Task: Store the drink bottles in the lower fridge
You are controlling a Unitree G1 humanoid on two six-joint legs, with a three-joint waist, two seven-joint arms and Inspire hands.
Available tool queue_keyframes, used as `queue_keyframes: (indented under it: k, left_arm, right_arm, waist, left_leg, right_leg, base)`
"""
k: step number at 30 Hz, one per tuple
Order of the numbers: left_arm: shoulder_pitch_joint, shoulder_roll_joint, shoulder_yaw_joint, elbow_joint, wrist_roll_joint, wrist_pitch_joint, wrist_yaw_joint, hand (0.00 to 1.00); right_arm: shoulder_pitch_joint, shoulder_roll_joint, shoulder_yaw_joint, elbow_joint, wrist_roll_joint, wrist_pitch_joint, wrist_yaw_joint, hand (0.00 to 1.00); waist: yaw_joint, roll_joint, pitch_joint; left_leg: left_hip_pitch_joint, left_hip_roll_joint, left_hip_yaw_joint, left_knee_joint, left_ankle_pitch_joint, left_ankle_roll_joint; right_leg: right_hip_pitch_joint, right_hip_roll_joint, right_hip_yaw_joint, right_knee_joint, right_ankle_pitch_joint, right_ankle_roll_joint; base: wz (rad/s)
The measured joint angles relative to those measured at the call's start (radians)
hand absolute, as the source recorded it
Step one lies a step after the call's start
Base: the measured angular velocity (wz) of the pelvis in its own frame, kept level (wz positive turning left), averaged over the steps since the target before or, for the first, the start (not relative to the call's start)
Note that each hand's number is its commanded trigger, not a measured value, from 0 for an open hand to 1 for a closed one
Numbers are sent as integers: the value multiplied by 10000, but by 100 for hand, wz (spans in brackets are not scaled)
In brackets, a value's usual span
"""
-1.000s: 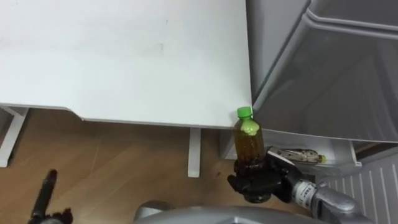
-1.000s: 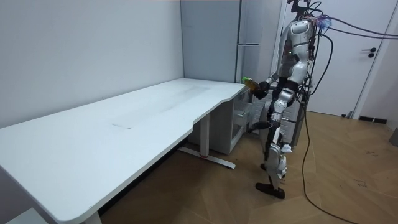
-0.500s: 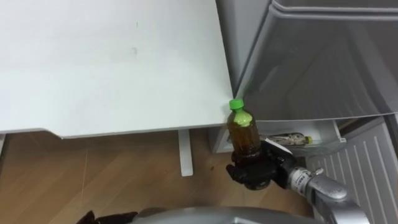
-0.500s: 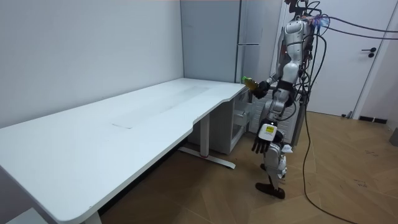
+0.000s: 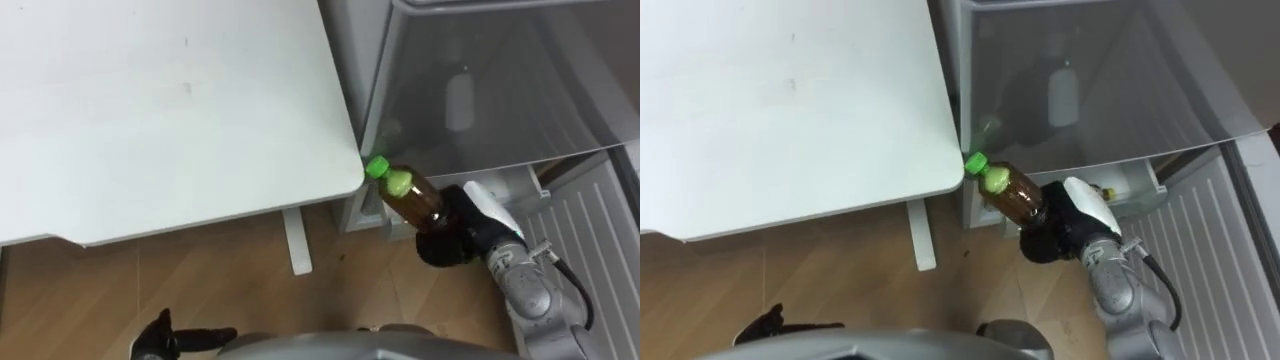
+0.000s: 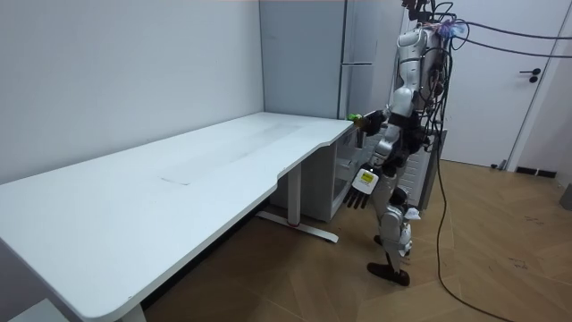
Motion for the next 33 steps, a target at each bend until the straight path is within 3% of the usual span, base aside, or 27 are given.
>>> queue_keyframes:
  k: [6,13,17,24,33]
  left_arm:
    - [177,-24,-107,-9,-106,-158,-29,0]
    - [174,-22,-313,104,-93,-284,-42,0]
    - [152,-36,-396,92,-97,-289,-35,0]
    - [395,-125,-246,2,-3,-298,37,0]
    - [427,-177,-252,-32,36,-297,18,0]
  right_arm:
    - [204,20,0,874,-35,-569,-2514,100]
    - [200,29,-46,1456,1204,-687,-3933,100]
    - [116,137,-97,2148,3474,-729,-4725,100]
    - [-311,175,-1212,2699,7299,-631,-5646,100]
    - [-920,426,-1298,4396,12122,-393,-5368,100]
  waist:
    - [-130,60,-39]
    - [-259,119,-87]
    - [-277,181,-114]
    - [-297,388,-83]
    - [-293,319,-53]
  left_leg:
    - [216,-12,77,-69,0,0]
    - [245,-23,72,27,0,1]
    - [253,-31,50,2,-1,2]
    - [253,-29,39,-74,4,7]
    - [398,-39,-41,-183,4,6]
  right_leg:
    - [195,-6,64,-16,-7,33]
    - [218,-12,88,9,-1,47]
    - [217,-9,111,26,-2,51]
    - [223,-9,53,-15,-6,60]
    - [425,-23,-60,-176,-51,54]
  base:
    - [-3]
    - [0]
    - [0]
    - [1]
    - [2]
